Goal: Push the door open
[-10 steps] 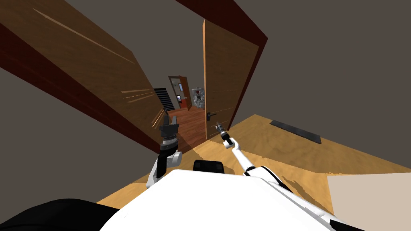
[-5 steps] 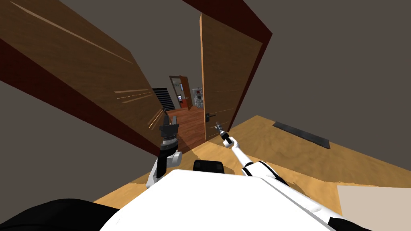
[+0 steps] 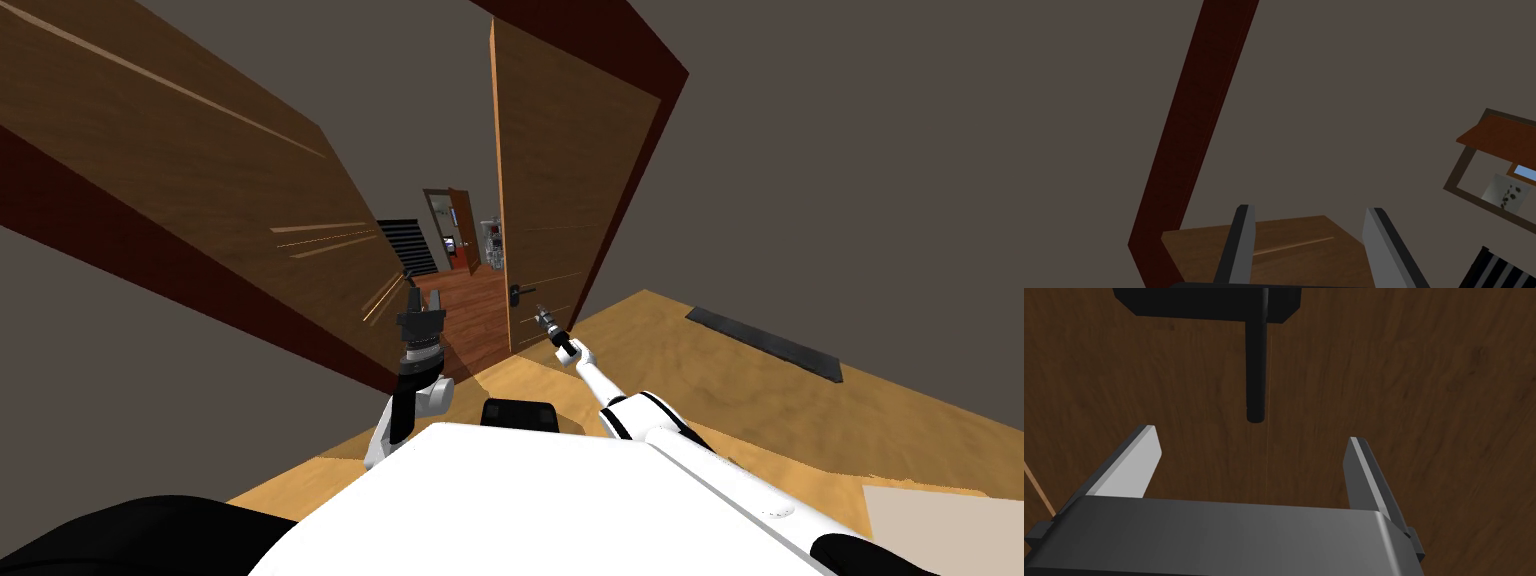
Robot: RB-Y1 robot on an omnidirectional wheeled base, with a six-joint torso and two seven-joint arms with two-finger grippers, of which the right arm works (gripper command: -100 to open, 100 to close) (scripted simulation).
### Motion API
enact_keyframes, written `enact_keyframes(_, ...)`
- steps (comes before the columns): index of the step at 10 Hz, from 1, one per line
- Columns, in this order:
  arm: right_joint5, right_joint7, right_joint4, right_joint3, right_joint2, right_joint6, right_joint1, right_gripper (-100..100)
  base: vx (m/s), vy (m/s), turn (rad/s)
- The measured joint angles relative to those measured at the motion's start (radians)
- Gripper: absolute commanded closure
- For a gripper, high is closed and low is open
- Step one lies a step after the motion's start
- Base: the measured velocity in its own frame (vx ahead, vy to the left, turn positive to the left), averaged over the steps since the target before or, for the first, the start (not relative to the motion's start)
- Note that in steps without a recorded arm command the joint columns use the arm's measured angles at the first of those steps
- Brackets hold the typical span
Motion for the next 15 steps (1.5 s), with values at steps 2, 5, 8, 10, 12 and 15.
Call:
enact_keyframes(2,0.01,-0.015,0.039,0.008,-0.002,-0.003,-0.024,-100,0.067,-0.061,0.031)
enact_keyframes(5,0.009,-0.013,0.042,0.005,-0.001,-0.003,-0.025,-100,0.141,0.057,0.022)
enact_keyframes(8,0.005,-0.005,0.045,-0.003,0.004,-0.001,-0.026,-100,0.203,0.082,0.037)
enact_keyframes(10,0.002,0.004,0.049,-0.01,0.008,-0.001,-0.026,-100,0.206,0.091,0.035)
enact_keyframes(12,-0.001,0.011,0.051,-0.016,0.011,0.001,-0.025,-100,0.173,0.098,0.028)
enact_keyframes(15,-0.003,0.017,0.053,-0.021,0.014,0.002,-0.025,100,0.09,0.025,0.007)
